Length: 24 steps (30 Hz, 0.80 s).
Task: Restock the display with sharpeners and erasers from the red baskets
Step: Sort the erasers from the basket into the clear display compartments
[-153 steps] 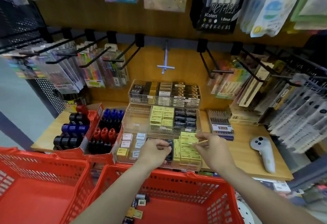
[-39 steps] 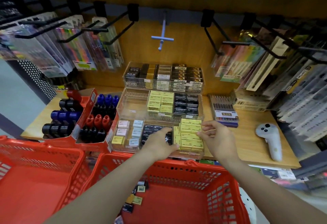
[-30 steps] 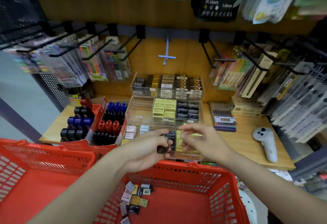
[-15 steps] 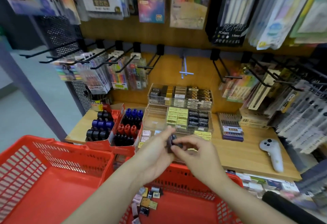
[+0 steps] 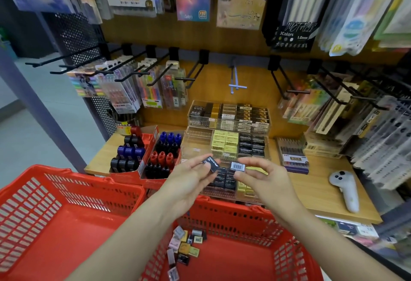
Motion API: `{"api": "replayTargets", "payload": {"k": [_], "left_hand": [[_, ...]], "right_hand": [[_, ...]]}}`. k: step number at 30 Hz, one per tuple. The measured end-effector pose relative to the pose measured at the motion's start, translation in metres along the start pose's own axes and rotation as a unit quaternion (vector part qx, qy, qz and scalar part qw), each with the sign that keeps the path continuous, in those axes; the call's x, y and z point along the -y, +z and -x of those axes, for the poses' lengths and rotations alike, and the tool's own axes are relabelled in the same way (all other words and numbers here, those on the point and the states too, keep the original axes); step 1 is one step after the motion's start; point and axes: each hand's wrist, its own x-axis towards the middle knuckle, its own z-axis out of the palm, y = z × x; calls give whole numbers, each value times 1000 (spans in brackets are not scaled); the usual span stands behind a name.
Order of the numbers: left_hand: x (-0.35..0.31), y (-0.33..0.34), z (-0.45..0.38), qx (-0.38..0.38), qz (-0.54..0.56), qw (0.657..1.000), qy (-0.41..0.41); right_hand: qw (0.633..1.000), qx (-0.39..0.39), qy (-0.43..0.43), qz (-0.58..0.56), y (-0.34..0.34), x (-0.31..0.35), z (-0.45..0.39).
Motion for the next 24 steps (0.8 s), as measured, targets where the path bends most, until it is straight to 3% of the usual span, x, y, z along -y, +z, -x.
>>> {"api": "replayTargets", "payload": {"k": [5,10,13,18,22,24], "left_hand": [[10,-17,-14,-77,-120,989,30],[25,-27,-43,-115,-250,961,23],[29,-24,-63,-111,-368,922,33],[30,-16,-97,-106,-521,845,55],[36,-17,-112,-40,-641,764,66],[39,-19,-115,-20,-671,739,55]], "right_hand": [[989,-33,91,-108,-17,-7,-15],[995,-18,81,49,-30,-17,-40],[992,-11,51,119,-31,-17,-54],[989,36,43,136,-24,-25,-76],[980,79,73,165,-19,-34,-85],[977,73,56,191,-17,-36,-88]]}}
